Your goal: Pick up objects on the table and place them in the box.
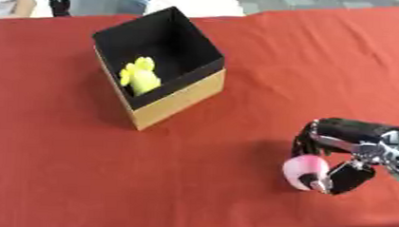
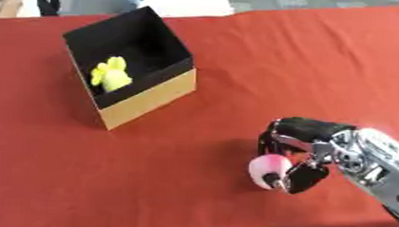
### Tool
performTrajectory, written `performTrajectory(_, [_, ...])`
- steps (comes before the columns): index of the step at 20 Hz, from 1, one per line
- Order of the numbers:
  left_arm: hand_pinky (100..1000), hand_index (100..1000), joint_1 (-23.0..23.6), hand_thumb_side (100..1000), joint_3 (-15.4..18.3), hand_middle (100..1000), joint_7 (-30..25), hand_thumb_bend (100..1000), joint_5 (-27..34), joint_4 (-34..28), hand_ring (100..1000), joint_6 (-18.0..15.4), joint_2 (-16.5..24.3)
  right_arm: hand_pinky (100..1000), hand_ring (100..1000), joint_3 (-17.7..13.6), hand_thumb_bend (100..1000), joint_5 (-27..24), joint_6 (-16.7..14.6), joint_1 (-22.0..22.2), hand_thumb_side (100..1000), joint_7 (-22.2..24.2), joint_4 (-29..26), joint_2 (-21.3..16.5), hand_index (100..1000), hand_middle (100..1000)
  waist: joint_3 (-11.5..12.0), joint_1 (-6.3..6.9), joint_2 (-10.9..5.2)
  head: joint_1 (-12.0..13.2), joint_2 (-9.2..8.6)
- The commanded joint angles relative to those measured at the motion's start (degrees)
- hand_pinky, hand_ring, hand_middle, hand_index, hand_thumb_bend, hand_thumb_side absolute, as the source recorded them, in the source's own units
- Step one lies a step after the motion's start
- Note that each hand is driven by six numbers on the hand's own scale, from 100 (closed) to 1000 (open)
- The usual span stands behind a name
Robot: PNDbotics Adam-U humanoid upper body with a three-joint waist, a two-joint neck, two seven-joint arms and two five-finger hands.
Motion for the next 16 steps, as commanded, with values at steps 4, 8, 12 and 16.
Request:
performTrajectory(4, [540,819,-0.70,288,0.65,677,-0.07,100,-0.42,-0.84,807,-0.04,1.17,357,438,-2.15,147,0.13,0.04,-0.50,100,-2.96,-0.78,-1.41,546,376,-0.06,-0.10,-1.03,0.15,0.29])
performTrajectory(8, [540,819,-0.67,285,0.68,678,-0.03,100,-0.47,-0.84,807,-0.03,1.22,312,403,-3.03,138,-0.35,-0.23,-0.97,100,-4.34,-0.78,-1.53,517,346,-0.10,-0.11,-1.17,0.23,0.29])
performTrajectory(12, [541,819,-0.68,281,0.73,678,0.04,100,-0.57,-0.84,806,-0.05,1.26,288,384,-3.83,107,-1.51,-0.77,-2.08,100,-4.97,-0.78,-1.70,500,328,-0.05,-0.14,-1.31,0.37,0.29])
performTrajectory(16, [541,819,-0.67,276,0.79,678,0.12,100,-0.68,-0.84,805,-0.07,1.37,284,382,-4.76,112,-2.30,-1.60,-3.86,100,-5.01,-0.78,-2.24,499,327,0.00,-0.21,-1.38,0.52,0.29])
